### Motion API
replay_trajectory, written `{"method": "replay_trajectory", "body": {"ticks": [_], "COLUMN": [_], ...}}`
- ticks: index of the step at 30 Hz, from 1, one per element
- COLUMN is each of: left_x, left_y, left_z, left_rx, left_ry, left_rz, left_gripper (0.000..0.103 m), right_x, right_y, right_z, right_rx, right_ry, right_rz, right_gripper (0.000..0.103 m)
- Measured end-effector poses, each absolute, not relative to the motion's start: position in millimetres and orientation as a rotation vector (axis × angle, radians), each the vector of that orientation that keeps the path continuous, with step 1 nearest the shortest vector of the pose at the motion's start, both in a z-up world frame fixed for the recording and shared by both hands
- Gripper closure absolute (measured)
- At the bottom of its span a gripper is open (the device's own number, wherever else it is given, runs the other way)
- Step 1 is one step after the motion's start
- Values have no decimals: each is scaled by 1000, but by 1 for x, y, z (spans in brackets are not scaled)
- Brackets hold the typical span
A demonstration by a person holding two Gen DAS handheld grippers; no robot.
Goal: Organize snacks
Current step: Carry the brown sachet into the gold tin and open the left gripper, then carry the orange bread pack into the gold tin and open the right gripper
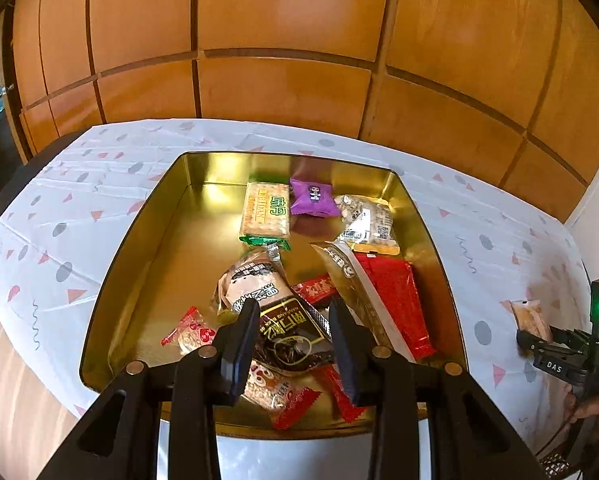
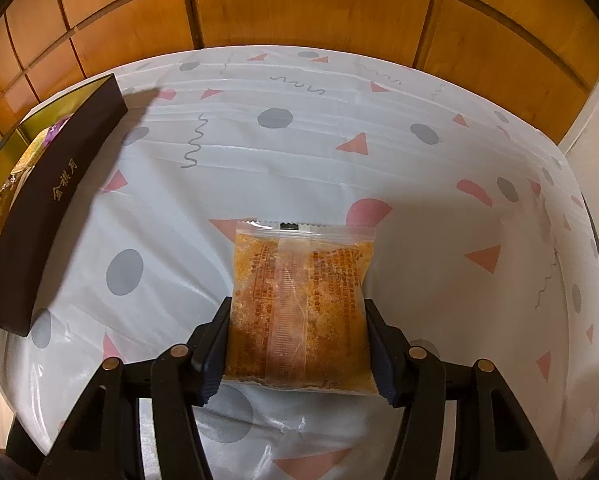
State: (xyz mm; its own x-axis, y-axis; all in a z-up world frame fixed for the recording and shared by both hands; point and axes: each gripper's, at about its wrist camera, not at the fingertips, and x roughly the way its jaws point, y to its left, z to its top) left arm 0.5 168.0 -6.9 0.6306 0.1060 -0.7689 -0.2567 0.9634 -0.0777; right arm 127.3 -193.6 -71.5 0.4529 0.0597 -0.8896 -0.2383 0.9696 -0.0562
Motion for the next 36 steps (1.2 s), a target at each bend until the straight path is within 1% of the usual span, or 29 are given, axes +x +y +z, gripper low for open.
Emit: {"method": "replay_trajectory", "body": {"ticks": [12, 20, 23, 30, 36], "left_x": [-8, -11, -12, -16, -19], "left_y": [168, 175, 179, 193, 206], "left_z": [-7, -9, -10, -11, -9], "left_rx": [-183, -195, -200, -234, -260], "left_ry": [853, 853, 852, 842, 830], "left_rz": [213, 221, 226, 254, 277], "left_gripper": [67, 67, 67, 67, 67], "right_x": [117, 115, 113, 104, 108], "right_y": [-188, -188, -179, -139, -80], "right_z": [-69, -58, -49, -21, 15], "right_rx": [-182, -31, -8, -76, -142], "right_ry": [1101, 1164, 1152, 1099, 1013], "right_rz": [158, 232, 268, 362, 490], "right_gripper": [43, 43, 44, 43, 43]}}
